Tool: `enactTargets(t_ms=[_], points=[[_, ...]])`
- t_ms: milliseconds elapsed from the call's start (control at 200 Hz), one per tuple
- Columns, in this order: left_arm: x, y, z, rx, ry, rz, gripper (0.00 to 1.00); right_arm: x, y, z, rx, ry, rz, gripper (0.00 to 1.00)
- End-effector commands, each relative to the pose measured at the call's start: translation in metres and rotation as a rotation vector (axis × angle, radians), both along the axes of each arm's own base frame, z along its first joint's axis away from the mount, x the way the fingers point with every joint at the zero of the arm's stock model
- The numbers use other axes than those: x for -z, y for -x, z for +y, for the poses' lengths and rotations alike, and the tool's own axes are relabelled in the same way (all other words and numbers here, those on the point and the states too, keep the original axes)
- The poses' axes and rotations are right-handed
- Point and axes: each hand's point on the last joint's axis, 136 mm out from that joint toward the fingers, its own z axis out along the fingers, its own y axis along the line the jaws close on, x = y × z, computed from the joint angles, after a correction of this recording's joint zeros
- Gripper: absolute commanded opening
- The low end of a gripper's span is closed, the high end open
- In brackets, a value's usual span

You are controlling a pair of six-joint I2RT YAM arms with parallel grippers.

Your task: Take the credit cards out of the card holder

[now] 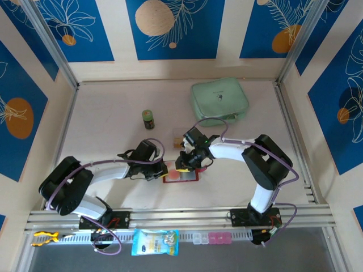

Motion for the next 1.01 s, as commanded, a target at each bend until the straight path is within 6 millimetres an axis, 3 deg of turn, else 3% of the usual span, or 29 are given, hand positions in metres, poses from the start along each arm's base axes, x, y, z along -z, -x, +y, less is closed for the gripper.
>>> enactTargets(t_ms=[0,475,1000], points=[[0.01,0.003,0.013,-0.004,-0.071,0.016,0.06,-0.002,0.0,0.009,-0.018,-0.029,0.008,0.21],[0.009,0.002,0.014,-0.005,-0.073,0.015,0.07,0.01,0.003,-0.006,-0.011,0.067,0.004,0.22],[0.006,0.001,0.012,-0.001,-0.07,0.012,0.07,0.0,-0.002,-0.01,-0.036,0.103,-0.044,0.23]])
